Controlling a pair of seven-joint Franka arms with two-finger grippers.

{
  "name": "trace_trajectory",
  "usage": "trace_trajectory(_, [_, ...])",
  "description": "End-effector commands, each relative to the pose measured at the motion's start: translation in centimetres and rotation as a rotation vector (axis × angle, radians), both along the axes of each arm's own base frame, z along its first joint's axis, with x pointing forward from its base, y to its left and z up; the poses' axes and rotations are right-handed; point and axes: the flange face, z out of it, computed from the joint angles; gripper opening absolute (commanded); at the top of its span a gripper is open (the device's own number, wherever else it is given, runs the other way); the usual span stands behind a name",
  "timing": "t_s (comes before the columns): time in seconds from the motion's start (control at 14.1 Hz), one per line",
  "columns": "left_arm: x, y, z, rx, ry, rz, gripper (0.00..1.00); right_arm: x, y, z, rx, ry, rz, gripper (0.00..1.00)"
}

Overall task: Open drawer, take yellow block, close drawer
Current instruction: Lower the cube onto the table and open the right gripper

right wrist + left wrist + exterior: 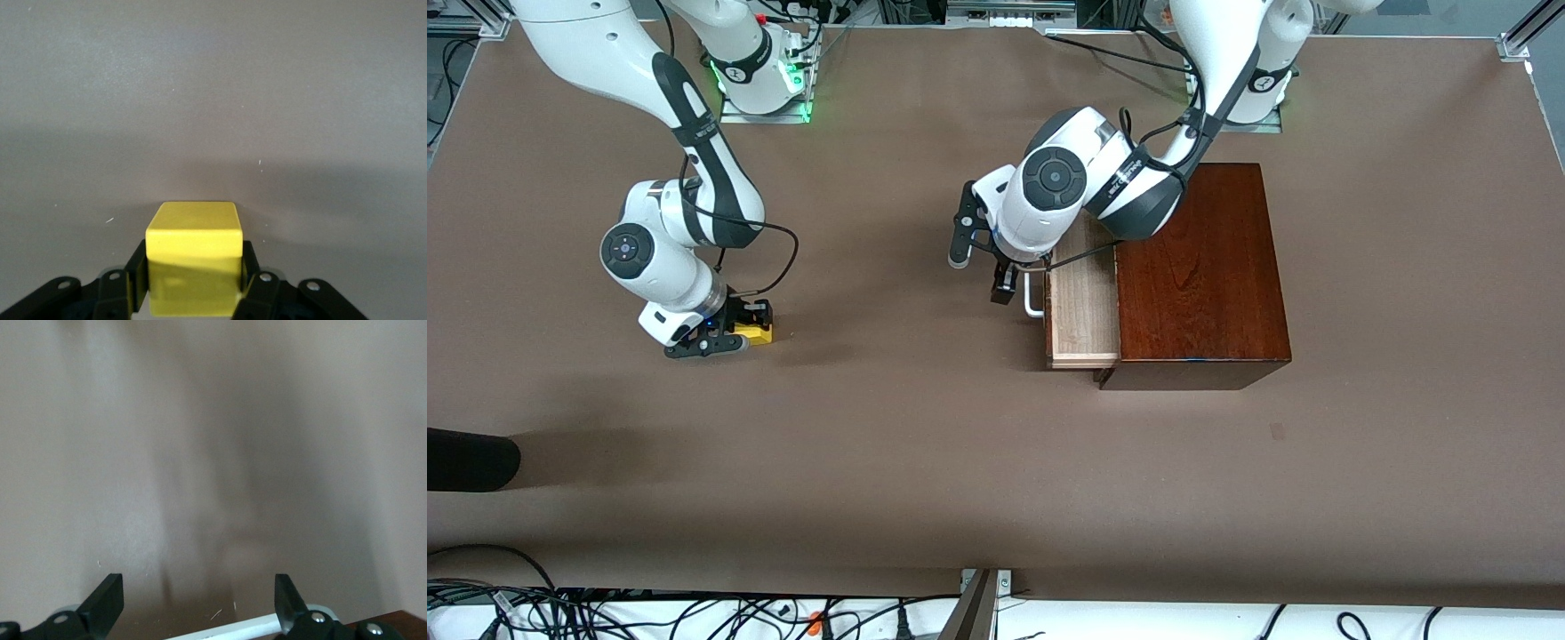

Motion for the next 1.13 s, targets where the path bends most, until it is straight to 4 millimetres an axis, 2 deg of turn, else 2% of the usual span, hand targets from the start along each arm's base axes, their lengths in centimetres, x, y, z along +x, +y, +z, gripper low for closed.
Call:
trace_trajectory(0.0, [-0.3,0.8,-1.0,0.022,-0.033,-0.048,1.00,-0.4,-0.5,-0.1,-0.004,-0.006,-0.054,0.18])
trace_trajectory(0.07, [-0.4,0.8,-1.5,0.027,-0.029,-0.051,1.00,-0.2,-0.5,0.1,-0.003,-0.011,-0.039,0.47])
trace_trajectory(0.14, [-0.4,0.8,-1.7,0.043,-0.039,-0.064,1.00,-0.1,-0.7,0.2,-0.003,-0.013,-0.042,0.99])
trace_trajectory(0.21, [-0.3,1.0,-1.7,0.052,-0.044,-0.072,1.00,0.3,-0.9,1.4,0.000,-0.031,-0.040,1.00])
trace_trajectory(0.28, [-0.4,1.2,-2.0,0.059,-0.037,-0.074,1.00,0.8,-1.0,3.9,0.008,-0.048,-0.041,1.00])
trace_trajectory(0.57, [0.0,2.3,-2.5,0.096,-0.029,-0.092,1.00,4.0,-0.1,16.4,0.021,0.002,-0.021,1.00])
trace_trajectory(0.85, [0.8,3.8,-1.8,0.129,0.003,-0.077,1.00,2.4,0.5,27.5,0.035,-0.018,0.013,1.00])
trace_trajectory(1.06, [2.0,5.7,-1.1,0.137,0.015,-0.048,1.00,1.7,0.7,34.4,0.032,0.033,0.024,1.00])
